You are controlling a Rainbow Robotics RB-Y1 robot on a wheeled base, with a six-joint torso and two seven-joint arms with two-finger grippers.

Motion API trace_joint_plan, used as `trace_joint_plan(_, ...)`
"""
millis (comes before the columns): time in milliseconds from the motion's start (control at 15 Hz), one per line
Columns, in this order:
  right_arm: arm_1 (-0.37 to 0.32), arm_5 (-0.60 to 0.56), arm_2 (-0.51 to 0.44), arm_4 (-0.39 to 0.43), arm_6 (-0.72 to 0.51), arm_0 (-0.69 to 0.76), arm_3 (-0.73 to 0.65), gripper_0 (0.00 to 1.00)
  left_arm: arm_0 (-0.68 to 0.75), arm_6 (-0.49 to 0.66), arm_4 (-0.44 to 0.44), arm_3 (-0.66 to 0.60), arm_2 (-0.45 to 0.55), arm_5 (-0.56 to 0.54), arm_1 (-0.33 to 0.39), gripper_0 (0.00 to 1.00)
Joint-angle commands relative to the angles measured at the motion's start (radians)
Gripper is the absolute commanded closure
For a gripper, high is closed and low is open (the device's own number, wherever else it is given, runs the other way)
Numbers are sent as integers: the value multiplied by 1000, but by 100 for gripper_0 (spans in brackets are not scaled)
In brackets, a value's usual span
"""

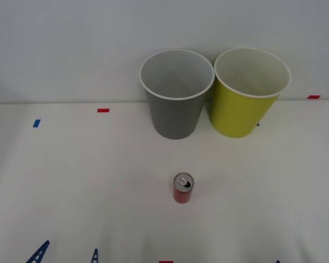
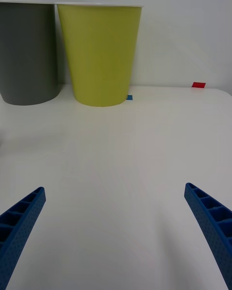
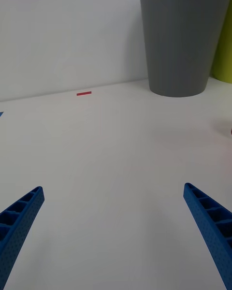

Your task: Put cans in the gray bin and PET bottles in the light green bin.

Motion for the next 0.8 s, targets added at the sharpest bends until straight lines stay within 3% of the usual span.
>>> trace_joint_plan(67, 0, 0, 0, 0, 0, 0, 0, 0, 0, 0, 0, 0, 0, 0, 0, 0)
trace_joint_plan(600, 0, 0, 0, 0, 0, 0, 0, 0, 0, 0, 0, 0, 0, 0, 0, 0)
trace_joint_plan(800, 0, 0, 0, 0, 0, 0, 0, 0, -40, 3, -12, 54, 0, -1, -2, 0)
